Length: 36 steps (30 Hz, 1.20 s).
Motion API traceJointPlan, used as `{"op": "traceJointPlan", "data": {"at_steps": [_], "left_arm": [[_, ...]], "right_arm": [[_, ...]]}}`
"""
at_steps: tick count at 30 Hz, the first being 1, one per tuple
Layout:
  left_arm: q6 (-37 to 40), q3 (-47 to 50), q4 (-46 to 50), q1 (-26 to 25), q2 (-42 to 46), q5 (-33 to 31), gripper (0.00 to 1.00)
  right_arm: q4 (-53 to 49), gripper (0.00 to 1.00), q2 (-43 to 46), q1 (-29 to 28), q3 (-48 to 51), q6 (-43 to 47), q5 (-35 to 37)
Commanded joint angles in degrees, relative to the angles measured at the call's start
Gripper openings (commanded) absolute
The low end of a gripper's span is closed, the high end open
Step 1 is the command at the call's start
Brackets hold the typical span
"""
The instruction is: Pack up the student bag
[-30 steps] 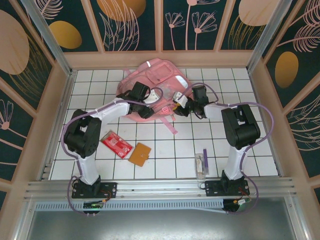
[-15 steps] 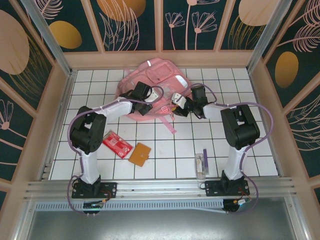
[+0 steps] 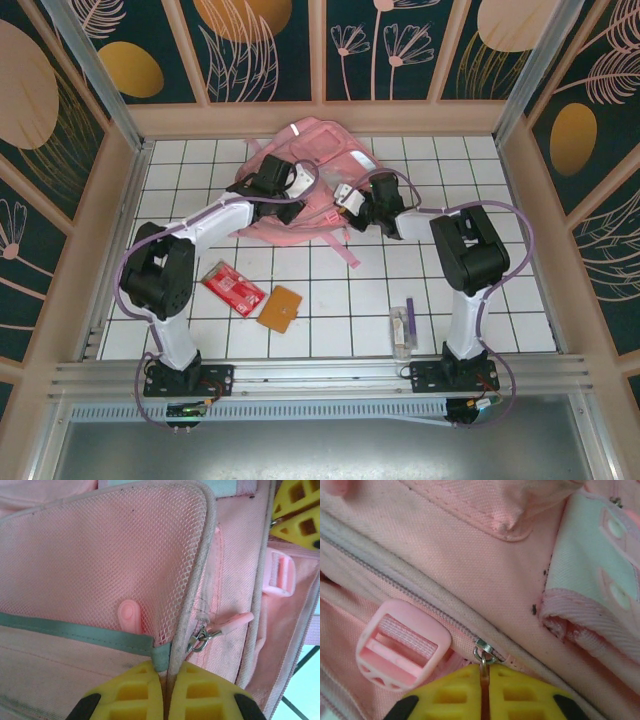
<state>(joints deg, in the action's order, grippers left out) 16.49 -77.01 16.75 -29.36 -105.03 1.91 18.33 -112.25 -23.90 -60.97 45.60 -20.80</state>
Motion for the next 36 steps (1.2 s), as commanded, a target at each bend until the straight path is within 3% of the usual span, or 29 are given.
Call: {"op": "traceJointPlan", "data": {"at_steps": [1,7,13,19,26,32,36], "left_arm": [[-2.8,-2.1,-4.1,-0.7,4.1,6.9,0.00],[-6.4,-6.1,-2.5,-0.8,2.2,8.4,0.00],[-13.2,-8.4,-3.2,-0.8,-1.5,11.7,0.00],[-21.0,-7.2,-7.3,-0.8,-2.6,14.1,0.00],[-25.4,-7.2,-9.0,-0.8,-3.6,14.7,0.00],[-24.2,-6.9,-7.7,-0.7,-3.9,13.7,0.00],[-25.5,-6.8,-8.3,-0.8,-4.6,14.9,0.00]], "right_arm": [[2.6,0.02,2.8,0.1,2.2,-1.6,-4.4],[-10.2,0.00,6.2,2.5,0.0,1.5,-18.6],[-18.9,0.00,7.4,2.0,-3.8,0.7,-24.3],[-22.4,0.00,7.6,-0.4,-6.5,-8.4,-26.1],[-20.7,0.00,7.0,-3.3,-5.9,-25.4,-28.8],[-35.9,0.00,4.6,0.3,-11.7,-26.4,-25.9],[-43.1,0.00,1.9,0.7,-15.8,-29.5,-29.8]]}}
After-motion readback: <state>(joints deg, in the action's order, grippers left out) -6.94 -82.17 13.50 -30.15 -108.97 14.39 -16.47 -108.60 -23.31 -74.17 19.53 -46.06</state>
